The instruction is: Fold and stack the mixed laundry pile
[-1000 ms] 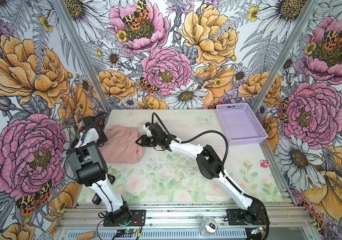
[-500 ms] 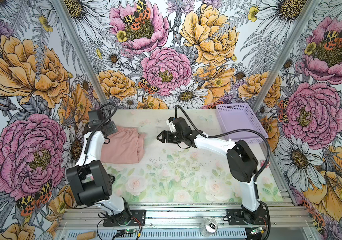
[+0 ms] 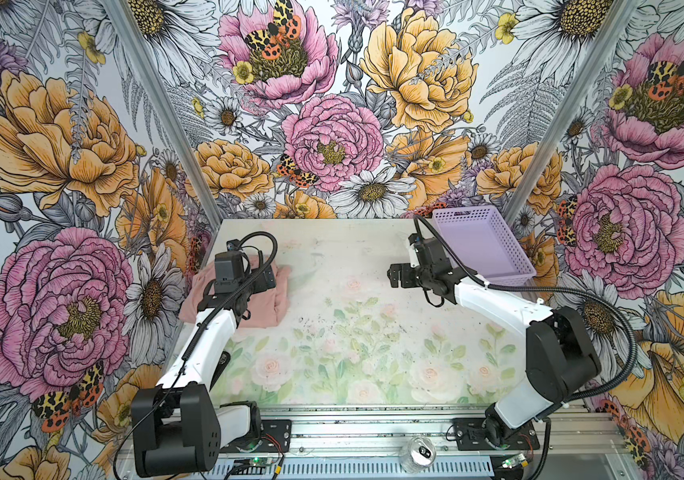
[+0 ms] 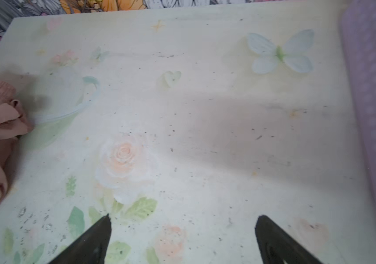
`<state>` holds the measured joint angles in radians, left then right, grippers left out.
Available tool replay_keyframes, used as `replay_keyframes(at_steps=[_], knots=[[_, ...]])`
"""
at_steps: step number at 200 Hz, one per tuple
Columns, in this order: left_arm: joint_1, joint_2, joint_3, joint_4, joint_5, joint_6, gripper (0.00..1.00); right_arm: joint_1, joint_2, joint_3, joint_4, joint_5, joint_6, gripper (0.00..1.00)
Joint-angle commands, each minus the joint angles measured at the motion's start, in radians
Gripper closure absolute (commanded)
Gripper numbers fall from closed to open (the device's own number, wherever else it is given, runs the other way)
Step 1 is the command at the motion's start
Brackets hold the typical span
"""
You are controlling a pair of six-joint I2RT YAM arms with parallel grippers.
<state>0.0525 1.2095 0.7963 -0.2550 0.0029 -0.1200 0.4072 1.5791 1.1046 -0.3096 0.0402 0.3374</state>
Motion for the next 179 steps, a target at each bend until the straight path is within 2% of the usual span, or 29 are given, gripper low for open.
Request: replay_keyframes(at_steps=[1, 30, 61, 83, 107, 134, 155, 179], knots=[[-0.023, -0.029, -0.075, 0.179, 0.024, 0.042, 0.01, -0.066, -0.06, -0.046, 0.013, 0.168, -0.109, 0.0], [-0.052, -0.03, -0.161, 0.288, 0.001, 0.075, 0.01, -0.183, -0.113, -0.159, 0.118, 0.201, -0.147, 0.0], [-0.082, -0.007, -0.234, 0.418, -0.035, 0.093, 0.01, -0.256, -0.182, -0.348, 0.364, 0.21, -0.245, 0.0], [-0.086, 0.006, -0.282, 0.524, -0.057, 0.117, 0.01, -0.314, -0.19, -0.437, 0.506, 0.188, -0.261, 0.0], [-0.086, 0.019, -0.33, 0.631, -0.075, 0.132, 0.01, -0.351, -0.163, -0.511, 0.661, 0.203, -0.282, 0.0], [-0.087, 0.067, -0.375, 0.78, -0.072, 0.132, 0.01, -0.38, -0.134, -0.586, 0.86, 0.168, -0.29, 0.0], [-0.09, 0.124, -0.393, 0.89, -0.072, 0.128, 0.01, -0.386, -0.101, -0.61, 0.952, 0.14, -0.277, 0.0], [-0.101, 0.156, -0.385, 0.934, -0.092, 0.158, 0.01, -0.384, -0.079, -0.647, 1.036, 0.144, -0.278, 0.0]])
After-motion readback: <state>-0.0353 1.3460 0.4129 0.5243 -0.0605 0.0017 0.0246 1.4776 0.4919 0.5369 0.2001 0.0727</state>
